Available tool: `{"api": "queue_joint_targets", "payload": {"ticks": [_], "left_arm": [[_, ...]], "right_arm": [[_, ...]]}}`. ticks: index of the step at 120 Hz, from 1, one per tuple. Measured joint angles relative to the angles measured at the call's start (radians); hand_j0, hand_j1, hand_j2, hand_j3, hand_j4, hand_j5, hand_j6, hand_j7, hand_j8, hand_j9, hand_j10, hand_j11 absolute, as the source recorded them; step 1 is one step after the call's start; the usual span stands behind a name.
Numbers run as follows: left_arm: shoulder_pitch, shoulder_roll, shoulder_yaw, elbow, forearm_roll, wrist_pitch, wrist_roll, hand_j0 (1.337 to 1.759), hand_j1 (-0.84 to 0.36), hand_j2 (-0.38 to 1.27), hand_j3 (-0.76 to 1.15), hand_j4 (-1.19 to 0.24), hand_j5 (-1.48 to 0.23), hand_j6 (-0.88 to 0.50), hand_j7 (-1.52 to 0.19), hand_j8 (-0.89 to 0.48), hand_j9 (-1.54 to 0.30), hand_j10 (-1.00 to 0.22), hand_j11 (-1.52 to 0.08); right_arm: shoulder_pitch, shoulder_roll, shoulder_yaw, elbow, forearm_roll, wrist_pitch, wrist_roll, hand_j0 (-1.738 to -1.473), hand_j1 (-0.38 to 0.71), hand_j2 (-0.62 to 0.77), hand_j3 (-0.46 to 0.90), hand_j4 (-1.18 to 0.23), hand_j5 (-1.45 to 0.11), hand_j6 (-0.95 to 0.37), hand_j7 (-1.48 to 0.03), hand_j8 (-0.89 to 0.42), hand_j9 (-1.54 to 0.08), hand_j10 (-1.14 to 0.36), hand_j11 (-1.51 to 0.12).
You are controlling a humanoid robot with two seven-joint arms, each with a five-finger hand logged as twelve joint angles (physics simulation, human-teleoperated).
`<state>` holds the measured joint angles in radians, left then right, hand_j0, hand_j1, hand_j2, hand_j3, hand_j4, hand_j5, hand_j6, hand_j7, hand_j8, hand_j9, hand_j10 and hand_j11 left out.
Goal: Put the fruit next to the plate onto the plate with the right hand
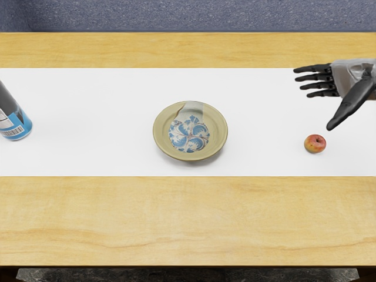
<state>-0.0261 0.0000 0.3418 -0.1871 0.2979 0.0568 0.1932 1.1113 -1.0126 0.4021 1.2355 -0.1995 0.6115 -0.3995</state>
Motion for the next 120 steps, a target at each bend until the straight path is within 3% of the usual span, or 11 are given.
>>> {"api": "queue_joint_targets", "payload": {"ticks": [19, 27, 37, 51, 82, 104, 120], "left_arm": [[0.0, 0.0, 0.0, 0.0, 0.0, 0.0, 0.0, 1.658, 0.06, 0.05, 0.0, -0.24, -0.31, -0.24, -0.31, -0.24, -0.31, -0.24, -0.31], [0.0, 0.0, 0.0, 0.0, 0.0, 0.0, 0.0, 1.658, 0.06, 0.05, 0.0, -0.24, -0.31, -0.24, -0.31, -0.24, -0.31, -0.24, -0.31], [0.0, 0.0, 0.0, 0.0, 0.0, 0.0, 0.0, 1.658, 0.06, 0.05, 0.0, -0.24, -0.31, -0.24, -0.31, -0.24, -0.31, -0.24, -0.31], [0.0, 0.0, 0.0, 0.0, 0.0, 0.0, 0.0, 1.658, 0.06, 0.05, 0.0, -0.24, -0.31, -0.24, -0.31, -0.24, -0.31, -0.24, -0.31], [0.0, 0.0, 0.0, 0.0, 0.0, 0.0, 0.0, 1.658, 0.06, 0.05, 0.0, -0.24, -0.31, -0.24, -0.31, -0.24, -0.31, -0.24, -0.31], [0.0, 0.0, 0.0, 0.0, 0.0, 0.0, 0.0, 1.658, 0.06, 0.05, 0.0, -0.24, -0.31, -0.24, -0.31, -0.24, -0.31, -0.24, -0.31], [0.0, 0.0, 0.0, 0.0, 0.0, 0.0, 0.0, 1.658, 0.06, 0.05, 0.0, -0.24, -0.31, -0.24, -0.31, -0.24, -0.31, -0.24, -0.31]], "right_arm": [[0.003, 0.033, 0.007, 0.007, -0.046, 0.0, -0.018, -1.658, -0.31, -0.01, 0.0, -0.04, -0.04, -0.04, -0.04, -0.04, -0.04, -0.04, -0.04], [0.001, 0.039, 0.004, 0.009, -0.078, -0.001, -0.054, -1.658, -0.31, -0.01, 0.0, -0.04, -0.04, -0.04, -0.04, -0.04, -0.04, -0.04, -0.04], [0.004, 0.058, 0.008, 0.012, -0.209, -0.027, -0.09, -1.658, -0.31, -0.01, 0.0, -0.04, -0.05, -0.04, -0.05, -0.04, -0.05, -0.04, -0.05], [0.005, 0.104, 0.009, 0.037, -0.45, -0.132, -0.111, -1.658, -0.3, -0.01, 0.0, -0.04, -0.05, -0.04, -0.05, -0.04, -0.05, -0.04, -0.05], [-0.072, 0.147, -0.022, 0.111, -0.7, -0.407, -0.117, -1.658, -0.31, -0.01, 0.0, -0.04, -0.04, -0.04, -0.04, -0.04, -0.04, -0.04, -0.04], [-0.146, 0.174, -0.03, 0.115, -0.746, -0.503, -0.115, -1.658, -0.3, -0.01, 0.0, -0.05, -0.05, -0.05, -0.05, -0.05, -0.05, -0.05, -0.05], [-0.176, 0.184, -0.043, 0.111, -0.756, -0.534, -0.11, -1.658, -0.21, -0.02, 0.0, -0.12, -0.16, -0.13, -0.15, -0.13, -0.15, -0.12, -0.15]]}}
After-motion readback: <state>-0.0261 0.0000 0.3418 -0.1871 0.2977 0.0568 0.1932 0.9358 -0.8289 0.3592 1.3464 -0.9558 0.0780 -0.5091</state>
